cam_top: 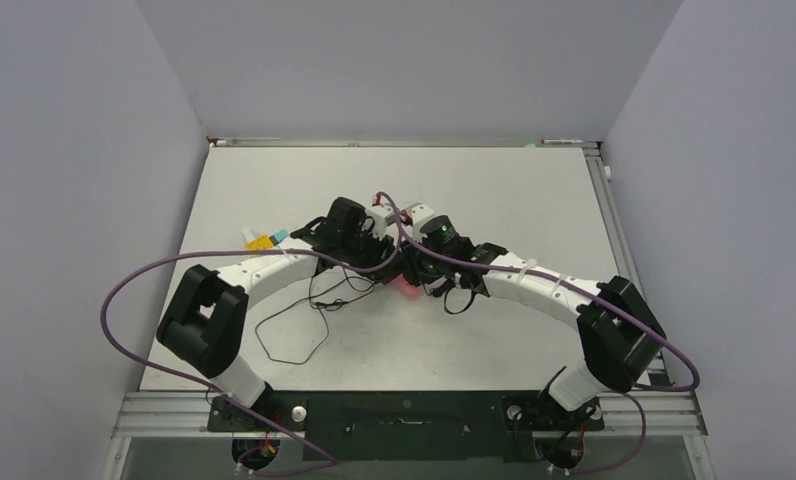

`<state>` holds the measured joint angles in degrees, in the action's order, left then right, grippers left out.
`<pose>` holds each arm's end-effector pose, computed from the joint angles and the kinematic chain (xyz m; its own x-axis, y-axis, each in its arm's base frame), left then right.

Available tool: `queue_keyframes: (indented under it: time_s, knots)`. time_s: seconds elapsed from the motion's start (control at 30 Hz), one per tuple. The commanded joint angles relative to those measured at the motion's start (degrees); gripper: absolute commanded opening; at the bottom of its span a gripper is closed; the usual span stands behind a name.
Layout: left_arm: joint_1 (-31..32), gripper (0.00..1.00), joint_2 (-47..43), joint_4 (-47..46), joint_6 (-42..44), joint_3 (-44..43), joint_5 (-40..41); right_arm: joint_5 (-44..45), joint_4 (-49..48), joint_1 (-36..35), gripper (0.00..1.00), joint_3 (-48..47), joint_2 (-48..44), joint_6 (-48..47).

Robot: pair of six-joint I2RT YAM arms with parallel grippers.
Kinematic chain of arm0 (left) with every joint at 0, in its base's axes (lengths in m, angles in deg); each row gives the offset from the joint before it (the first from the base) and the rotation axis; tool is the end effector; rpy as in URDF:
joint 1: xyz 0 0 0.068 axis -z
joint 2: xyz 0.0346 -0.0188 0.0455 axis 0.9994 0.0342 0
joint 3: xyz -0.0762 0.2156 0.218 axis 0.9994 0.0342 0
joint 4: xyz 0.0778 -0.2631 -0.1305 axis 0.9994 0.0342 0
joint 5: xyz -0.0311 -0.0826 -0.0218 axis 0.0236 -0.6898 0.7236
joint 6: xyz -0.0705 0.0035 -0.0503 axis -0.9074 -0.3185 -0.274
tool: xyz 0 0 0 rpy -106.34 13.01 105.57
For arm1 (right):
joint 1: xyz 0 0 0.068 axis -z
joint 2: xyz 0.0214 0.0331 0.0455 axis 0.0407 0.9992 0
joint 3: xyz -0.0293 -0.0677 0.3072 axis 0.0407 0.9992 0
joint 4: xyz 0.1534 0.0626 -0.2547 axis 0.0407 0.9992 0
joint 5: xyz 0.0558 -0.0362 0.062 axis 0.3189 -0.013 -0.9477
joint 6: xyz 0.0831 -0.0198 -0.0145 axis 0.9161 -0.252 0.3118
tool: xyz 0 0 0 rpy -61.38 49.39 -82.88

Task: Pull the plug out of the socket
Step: Remove the plug from the socket.

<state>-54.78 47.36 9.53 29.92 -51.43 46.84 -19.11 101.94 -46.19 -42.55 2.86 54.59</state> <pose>0.3223 -0.2424 0.1998 -0.6946 0.3508 -0.6281 0.6393 0.7013 -0.3154 0.2794 0.2810 0.2183 -0.6586 -0.3116 -0.6849 -0.6124 0.7508 0.2474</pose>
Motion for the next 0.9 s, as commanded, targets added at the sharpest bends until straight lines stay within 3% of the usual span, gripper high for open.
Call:
queue_keyframes:
  time_s: [0.0, 0.87]
  knots:
    - [0.5, 0.00, 1.0, -3.0, -2.5, -2.7, -3.6, 0.9, -1.0, -3.6, 0.05, -2.3, 0.6, -1.2]
    - [-1.5, 0.00, 2.9, -3.3, -4.7, -3.3, -5.6, 6.0, -0.6, -8.6, 0.05, -2.2, -0.9, -3.6]
